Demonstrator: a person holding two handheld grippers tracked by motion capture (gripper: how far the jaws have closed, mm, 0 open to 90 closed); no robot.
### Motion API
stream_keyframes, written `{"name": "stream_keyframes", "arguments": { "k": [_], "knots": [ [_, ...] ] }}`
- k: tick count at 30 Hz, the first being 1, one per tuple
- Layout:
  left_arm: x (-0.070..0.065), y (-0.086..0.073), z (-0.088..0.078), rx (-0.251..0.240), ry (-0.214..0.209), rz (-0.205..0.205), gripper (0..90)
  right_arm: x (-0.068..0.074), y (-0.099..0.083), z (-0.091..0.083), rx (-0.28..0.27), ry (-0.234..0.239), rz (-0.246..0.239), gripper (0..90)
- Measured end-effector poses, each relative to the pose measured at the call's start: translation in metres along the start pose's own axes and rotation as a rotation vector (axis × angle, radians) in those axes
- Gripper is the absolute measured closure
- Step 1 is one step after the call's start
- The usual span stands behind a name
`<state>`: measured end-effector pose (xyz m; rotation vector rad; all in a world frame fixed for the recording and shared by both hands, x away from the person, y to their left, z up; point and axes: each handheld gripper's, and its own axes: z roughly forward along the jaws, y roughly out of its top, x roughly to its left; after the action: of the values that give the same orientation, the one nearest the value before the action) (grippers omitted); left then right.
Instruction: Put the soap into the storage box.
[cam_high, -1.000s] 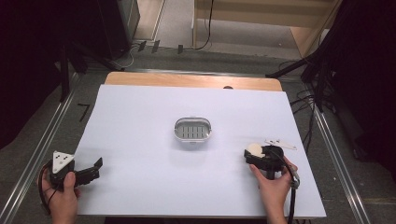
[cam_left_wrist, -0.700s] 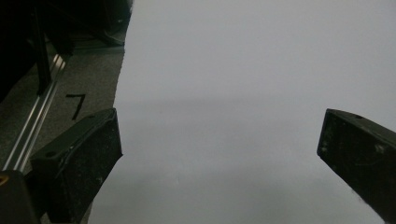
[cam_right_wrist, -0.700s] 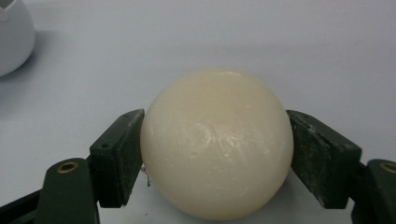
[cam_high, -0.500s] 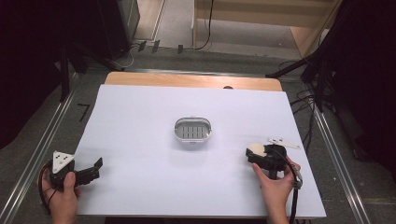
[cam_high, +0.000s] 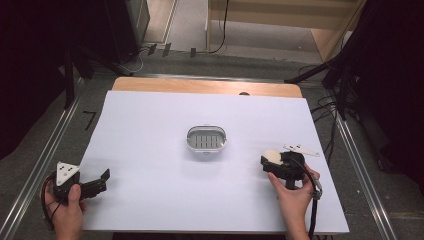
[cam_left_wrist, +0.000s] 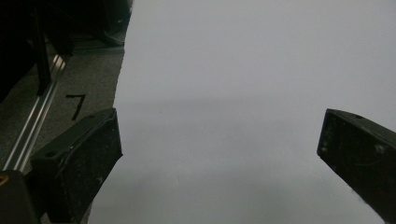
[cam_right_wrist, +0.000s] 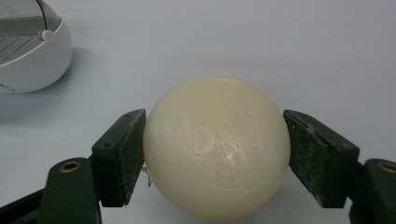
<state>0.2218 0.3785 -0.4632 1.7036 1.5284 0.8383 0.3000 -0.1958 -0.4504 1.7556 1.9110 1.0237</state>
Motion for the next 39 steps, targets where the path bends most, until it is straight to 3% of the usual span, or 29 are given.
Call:
{"name": "stream_keyframes", "arguments": {
  "k": [39],
  "knots": [
    [-0.001,0.000,0.000,0.001,0.004,0.004,0.3,0.034,0.029,0.013,0.002,0.058,-0.054,25.4]
  ]
}}
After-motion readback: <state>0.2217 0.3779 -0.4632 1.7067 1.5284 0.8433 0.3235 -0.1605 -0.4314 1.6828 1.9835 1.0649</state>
